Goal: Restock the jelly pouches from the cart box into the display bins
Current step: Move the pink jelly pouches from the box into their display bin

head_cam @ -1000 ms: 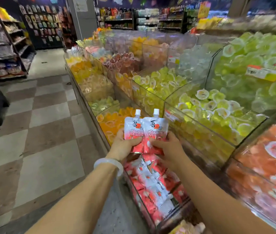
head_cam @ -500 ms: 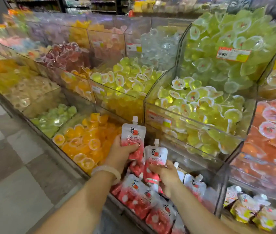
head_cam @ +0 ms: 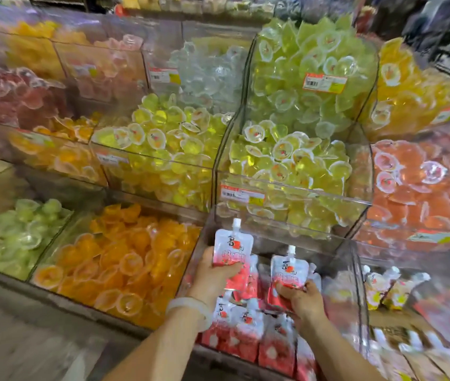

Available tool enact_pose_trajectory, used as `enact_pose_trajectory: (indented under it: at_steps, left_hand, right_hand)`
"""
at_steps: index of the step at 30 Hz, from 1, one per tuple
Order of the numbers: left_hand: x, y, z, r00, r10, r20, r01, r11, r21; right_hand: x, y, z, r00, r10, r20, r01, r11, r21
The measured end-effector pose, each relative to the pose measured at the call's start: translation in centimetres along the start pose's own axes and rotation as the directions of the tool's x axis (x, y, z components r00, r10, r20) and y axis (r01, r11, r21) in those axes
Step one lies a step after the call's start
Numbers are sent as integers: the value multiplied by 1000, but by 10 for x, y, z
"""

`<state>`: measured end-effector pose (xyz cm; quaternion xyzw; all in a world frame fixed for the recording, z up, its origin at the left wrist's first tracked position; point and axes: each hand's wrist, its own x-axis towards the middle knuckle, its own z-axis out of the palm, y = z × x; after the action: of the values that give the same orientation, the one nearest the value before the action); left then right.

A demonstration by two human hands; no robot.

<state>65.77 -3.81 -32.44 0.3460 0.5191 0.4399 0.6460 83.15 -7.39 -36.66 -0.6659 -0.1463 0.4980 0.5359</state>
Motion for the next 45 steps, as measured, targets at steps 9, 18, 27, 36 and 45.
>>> enact_pose_trajectory:
  at_steps: [9,18,27,36,45]
  left_hand:
    - [24,-38,20,995,-97,-35,102,978,183]
    - [43,-45,18,984,-139,-113,161,963,216]
    - [49,-58,16,985,-123,-118,149,959,242]
    - [26,-48,28,985,153,-75,-12,501,865]
    - [23,-65,25,983,-84,161,-142,192,971]
  right_hand:
    - [6,6,-11,997,60,-40,-59,998,14]
    - [17,9,-17,996,67,-61,-68,998,-9]
    - [18,9,-20,986,136,-96,-135,991,18]
    - [32,30,-17,968,-182,-171,9,709,-705]
    - [39,33,-24,975,-209,-73,67,595,-801]
